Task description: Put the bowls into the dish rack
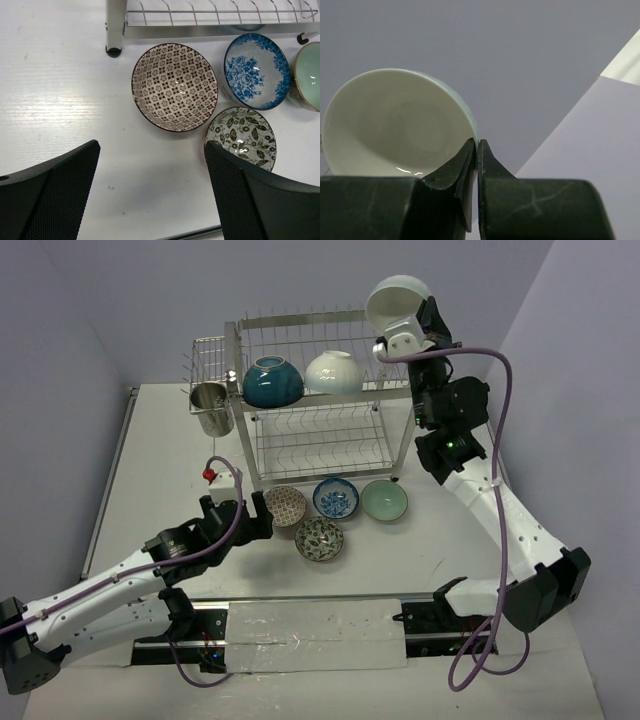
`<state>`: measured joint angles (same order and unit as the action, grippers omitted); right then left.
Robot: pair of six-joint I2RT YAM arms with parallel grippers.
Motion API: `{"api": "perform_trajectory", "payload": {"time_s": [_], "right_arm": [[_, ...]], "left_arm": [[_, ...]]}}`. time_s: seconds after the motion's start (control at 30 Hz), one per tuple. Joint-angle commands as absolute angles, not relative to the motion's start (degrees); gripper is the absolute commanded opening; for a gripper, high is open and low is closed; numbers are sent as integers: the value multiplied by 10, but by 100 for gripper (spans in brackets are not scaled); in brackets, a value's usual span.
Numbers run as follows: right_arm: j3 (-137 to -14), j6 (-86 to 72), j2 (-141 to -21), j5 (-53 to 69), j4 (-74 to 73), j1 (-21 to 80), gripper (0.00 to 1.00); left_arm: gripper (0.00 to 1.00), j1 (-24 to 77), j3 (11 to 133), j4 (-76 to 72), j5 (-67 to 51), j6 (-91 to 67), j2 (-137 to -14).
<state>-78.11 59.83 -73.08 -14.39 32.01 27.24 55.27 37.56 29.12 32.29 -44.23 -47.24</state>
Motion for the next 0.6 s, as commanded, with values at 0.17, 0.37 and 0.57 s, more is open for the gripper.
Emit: {"api": "perform_trajectory", "payload": {"time_s": [0.17, 0.37, 0.57], "right_arm": [[-709, 707, -757, -120, 541, 275, 0], [-640, 755, -749, -120, 578, 280, 0], [-578, 794, -732, -124, 602, 281, 0]], "left_arm": [[92, 548, 382, 318, 362, -454, -459], [92, 548, 378, 319, 368, -457, -455], [92, 549, 373, 310, 369, -458, -452]]}}
